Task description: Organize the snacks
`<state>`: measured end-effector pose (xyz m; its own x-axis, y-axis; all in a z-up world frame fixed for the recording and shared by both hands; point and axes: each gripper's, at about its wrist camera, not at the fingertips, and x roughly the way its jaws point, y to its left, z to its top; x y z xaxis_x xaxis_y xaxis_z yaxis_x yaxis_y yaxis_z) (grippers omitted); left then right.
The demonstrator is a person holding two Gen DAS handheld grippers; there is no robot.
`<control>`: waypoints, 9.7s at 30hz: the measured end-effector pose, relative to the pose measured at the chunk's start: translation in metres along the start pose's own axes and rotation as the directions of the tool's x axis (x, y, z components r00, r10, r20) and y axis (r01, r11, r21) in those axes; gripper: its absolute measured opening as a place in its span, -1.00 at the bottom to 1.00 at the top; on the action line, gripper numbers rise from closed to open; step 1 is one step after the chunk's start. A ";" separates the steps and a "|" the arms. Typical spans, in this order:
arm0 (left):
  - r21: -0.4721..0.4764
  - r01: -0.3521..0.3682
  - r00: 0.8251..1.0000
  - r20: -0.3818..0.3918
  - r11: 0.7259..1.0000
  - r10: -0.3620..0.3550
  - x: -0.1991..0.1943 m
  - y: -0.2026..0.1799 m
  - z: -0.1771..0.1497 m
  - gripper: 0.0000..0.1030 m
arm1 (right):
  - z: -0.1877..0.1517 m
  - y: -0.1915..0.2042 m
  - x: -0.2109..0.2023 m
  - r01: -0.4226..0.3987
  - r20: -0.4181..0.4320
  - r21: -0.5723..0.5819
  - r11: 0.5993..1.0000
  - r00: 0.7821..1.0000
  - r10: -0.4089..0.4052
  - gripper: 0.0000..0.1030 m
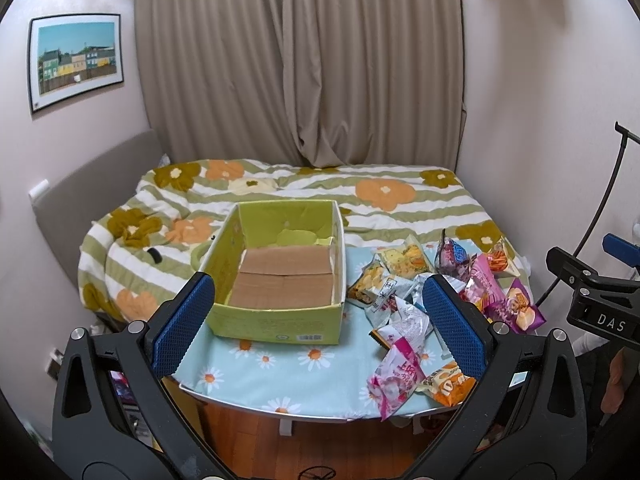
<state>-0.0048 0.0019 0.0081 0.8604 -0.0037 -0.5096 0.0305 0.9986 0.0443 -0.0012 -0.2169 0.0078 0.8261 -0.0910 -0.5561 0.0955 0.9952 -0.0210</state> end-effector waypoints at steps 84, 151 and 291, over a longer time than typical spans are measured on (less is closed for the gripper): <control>0.066 0.589 0.660 -0.614 0.805 -0.433 0.248 -0.090 -0.179 -0.19 | -0.177 0.005 0.184 0.019 -0.496 0.394 0.919 0.846 0.195 0.35; -0.175 0.035 0.867 -0.484 0.984 -0.117 0.435 0.160 0.025 0.96 | 0.095 0.209 0.347 -0.425 -0.428 -0.030 0.905 0.823 0.373 0.34; 0.170 0.310 0.808 -0.565 0.935 -0.166 0.309 -0.135 -0.142 0.24 | -0.108 -0.128 0.253 -0.034 -0.384 0.017 0.999 0.923 0.038 0.59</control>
<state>0.1843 -0.1265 -0.2776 0.4029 -0.1382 -0.9048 0.3819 0.9238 0.0289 0.1362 -0.3631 -0.2197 0.5526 -0.0328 -0.8328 0.0770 0.9970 0.0118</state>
